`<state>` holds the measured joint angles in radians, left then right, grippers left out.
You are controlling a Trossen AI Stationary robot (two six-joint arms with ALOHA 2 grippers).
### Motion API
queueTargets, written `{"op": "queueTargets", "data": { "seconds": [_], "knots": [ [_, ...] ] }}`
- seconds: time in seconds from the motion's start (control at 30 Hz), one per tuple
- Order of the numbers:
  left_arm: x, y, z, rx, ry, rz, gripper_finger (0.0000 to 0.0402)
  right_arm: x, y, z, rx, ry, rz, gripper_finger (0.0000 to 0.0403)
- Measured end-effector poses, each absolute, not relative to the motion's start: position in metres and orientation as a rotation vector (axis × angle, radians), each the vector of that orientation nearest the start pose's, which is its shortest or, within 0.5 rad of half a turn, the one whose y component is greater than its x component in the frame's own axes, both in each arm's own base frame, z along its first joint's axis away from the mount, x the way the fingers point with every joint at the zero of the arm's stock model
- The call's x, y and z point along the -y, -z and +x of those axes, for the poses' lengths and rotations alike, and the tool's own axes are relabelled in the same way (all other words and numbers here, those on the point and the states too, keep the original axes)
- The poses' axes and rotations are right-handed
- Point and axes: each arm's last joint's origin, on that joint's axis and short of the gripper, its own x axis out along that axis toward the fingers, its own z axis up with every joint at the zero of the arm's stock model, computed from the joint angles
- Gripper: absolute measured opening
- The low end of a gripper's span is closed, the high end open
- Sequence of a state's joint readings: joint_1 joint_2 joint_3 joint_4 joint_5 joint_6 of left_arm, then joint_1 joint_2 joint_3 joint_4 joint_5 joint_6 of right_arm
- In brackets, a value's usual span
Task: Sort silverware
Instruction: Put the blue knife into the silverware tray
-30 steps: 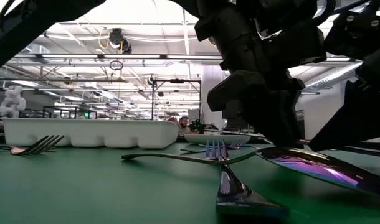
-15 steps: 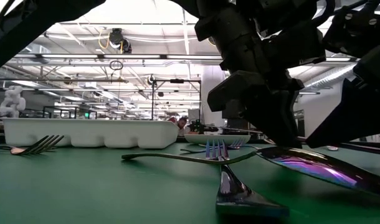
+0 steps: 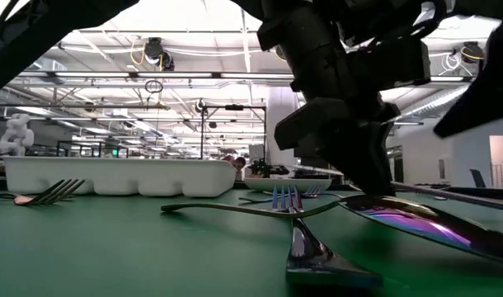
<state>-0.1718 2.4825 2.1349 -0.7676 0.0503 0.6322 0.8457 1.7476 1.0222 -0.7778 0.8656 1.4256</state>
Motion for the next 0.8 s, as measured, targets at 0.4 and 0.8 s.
{"op": "queueTargets", "data": {
  "seconds": [0.4,0.8],
  "knots": [
    [0.092,-0.19,0.499,-1.051,0.488,0.688,0.0044,-0.209,-0.181,0.192,-0.553,0.606,0.176,0.0148],
    [0.075,-0.215,0.44,-1.567,0.525,0.74,0.0043,-0.21,-0.179,0.191,-0.553,0.609,0.184,0.0148]
  ]
}}
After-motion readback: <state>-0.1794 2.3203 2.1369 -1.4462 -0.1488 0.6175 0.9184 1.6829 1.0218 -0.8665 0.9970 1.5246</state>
